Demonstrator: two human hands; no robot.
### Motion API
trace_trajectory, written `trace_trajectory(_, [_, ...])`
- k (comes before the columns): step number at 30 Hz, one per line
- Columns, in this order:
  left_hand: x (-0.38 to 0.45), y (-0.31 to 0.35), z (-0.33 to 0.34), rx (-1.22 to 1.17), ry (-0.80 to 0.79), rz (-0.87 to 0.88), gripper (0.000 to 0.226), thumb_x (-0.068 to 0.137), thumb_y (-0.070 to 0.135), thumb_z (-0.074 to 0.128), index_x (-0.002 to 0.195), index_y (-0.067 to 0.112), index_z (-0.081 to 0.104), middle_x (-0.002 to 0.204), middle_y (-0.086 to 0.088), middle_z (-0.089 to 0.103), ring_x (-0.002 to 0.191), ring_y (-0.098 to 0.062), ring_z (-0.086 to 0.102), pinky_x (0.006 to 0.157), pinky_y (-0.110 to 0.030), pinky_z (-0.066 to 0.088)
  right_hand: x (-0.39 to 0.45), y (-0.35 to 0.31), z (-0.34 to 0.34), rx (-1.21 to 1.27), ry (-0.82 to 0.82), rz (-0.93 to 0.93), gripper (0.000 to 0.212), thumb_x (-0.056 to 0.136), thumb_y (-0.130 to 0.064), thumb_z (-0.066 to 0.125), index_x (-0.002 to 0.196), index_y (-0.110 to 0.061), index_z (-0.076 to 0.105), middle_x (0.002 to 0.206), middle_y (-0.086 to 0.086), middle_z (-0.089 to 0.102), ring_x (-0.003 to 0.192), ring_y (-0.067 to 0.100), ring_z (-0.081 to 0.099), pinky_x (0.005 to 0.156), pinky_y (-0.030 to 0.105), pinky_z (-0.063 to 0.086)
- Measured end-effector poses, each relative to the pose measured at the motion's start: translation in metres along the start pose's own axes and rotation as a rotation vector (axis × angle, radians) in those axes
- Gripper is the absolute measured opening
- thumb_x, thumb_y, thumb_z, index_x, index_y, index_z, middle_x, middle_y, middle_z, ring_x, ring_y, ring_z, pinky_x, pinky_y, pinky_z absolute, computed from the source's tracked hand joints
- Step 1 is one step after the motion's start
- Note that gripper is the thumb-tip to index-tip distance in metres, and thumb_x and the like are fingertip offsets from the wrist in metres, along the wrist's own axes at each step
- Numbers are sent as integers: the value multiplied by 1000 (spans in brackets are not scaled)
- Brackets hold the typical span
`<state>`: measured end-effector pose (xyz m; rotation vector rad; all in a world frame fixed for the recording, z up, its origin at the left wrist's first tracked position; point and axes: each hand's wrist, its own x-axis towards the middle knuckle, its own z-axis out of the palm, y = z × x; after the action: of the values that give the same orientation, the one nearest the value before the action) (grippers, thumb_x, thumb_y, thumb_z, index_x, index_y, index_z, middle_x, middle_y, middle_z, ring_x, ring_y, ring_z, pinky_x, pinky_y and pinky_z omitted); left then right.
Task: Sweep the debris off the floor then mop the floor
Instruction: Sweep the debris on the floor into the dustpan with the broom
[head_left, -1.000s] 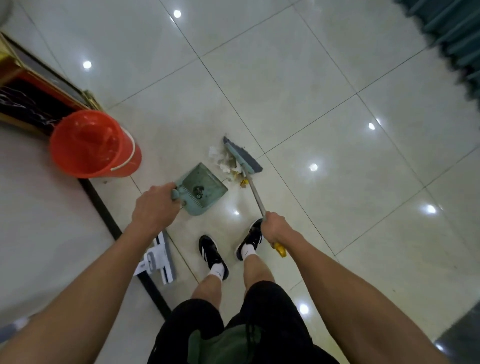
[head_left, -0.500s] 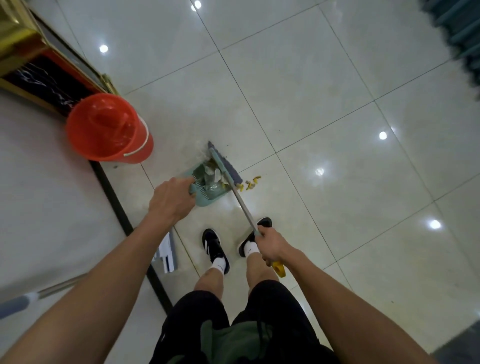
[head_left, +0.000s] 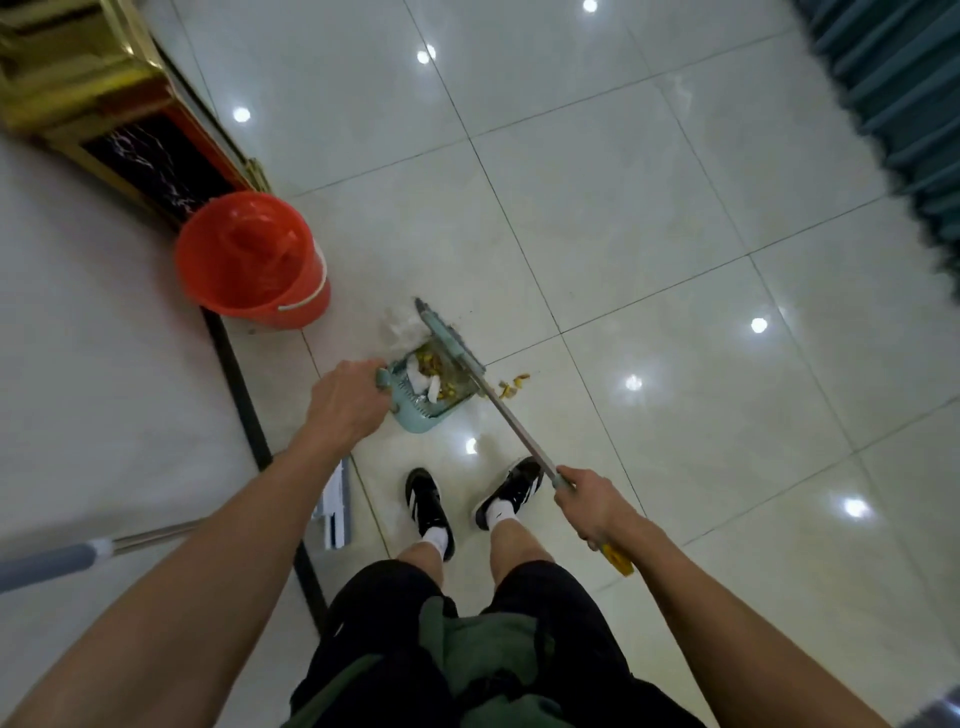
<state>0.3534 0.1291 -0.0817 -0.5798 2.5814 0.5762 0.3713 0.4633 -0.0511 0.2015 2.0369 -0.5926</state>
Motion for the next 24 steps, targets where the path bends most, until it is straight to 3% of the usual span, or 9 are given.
trace_trajectory(6, [-20, -10, -4, -53, -7, -28, 8, 86, 20, 57, 88, 21, 65, 87, -8, 68, 82, -32, 65, 66, -32, 45, 0, -11, -10, -89, 93, -14, 38, 104, -21, 43, 140, -13, 51, 87, 1, 61, 58, 10, 54, 46, 18, 40])
trace_trajectory(10, [-33, -23, -9, -89, -13, -82, 7, 83, 20, 58, 84, 20, 64, 84, -7, 69, 79, -31, 65, 68, -35, 54, 20, -18, -18, -182, 128, -42, 39, 101, -20, 44, 138, -14, 52, 98, 7, 63, 64, 17, 59, 46, 25, 46])
trace_trajectory(13, [-44, -26, -13, -130, -27, -145, 5, 82, 18, 59, 81, 20, 63, 80, -4, 67, 75, -29, 65, 68, -37, 56, 40, -33, -28, -300, 128, -84, 31, 101, -20, 43, 129, -14, 56, 94, 11, 64, 68, 25, 63, 51, 33, 57])
trace_trajectory(16, [-51, -24, -15, -140, -38, -231, 4, 81, 16, 65, 81, 20, 64, 79, -2, 66, 76, -27, 64, 67, -33, 52, 72, -60, -44, -448, 114, -155, 28, 100, -20, 43, 125, -14, 56, 94, 11, 62, 66, 23, 60, 49, 33, 55])
trace_trajectory(24, [-68, -15, 7, -187, 28, -459, 19, 88, 26, 60, 71, 25, 53, 81, -5, 67, 75, -28, 64, 63, -32, 49, 155, -120, -61, -719, 24, -301, 35, 96, -16, 45, 130, -14, 54, 108, 13, 61, 80, 26, 58, 69, 36, 56])
